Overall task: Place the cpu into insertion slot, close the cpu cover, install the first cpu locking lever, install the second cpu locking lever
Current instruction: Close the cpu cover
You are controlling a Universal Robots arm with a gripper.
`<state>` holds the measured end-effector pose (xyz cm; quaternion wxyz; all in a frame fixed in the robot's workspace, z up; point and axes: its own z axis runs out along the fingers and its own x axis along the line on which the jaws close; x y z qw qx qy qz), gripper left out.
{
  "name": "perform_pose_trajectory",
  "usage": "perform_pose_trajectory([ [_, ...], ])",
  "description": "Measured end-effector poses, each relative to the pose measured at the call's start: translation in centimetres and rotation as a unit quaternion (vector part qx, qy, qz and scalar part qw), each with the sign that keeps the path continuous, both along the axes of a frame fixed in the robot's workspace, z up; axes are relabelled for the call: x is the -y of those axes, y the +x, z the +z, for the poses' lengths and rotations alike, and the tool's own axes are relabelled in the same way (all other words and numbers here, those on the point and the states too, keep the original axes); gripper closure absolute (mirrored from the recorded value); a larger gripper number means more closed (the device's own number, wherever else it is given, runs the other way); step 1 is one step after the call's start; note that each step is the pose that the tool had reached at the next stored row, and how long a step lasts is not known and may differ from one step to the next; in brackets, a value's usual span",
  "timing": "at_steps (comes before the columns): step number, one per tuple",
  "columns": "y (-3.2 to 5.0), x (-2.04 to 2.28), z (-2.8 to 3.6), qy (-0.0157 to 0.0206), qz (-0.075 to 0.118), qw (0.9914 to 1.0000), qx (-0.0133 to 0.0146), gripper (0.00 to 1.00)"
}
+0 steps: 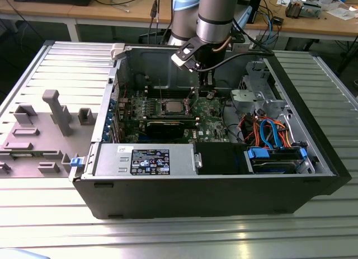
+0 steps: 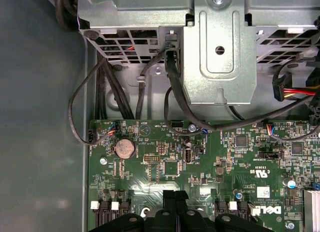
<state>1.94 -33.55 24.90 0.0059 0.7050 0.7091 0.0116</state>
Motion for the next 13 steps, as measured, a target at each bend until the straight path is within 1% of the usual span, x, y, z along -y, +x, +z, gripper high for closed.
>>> perform_pose_trajectory([
  [13, -0.47, 0.0, -0.01, 0.0, 0.0, 1.0, 0.0, 0.89],
])
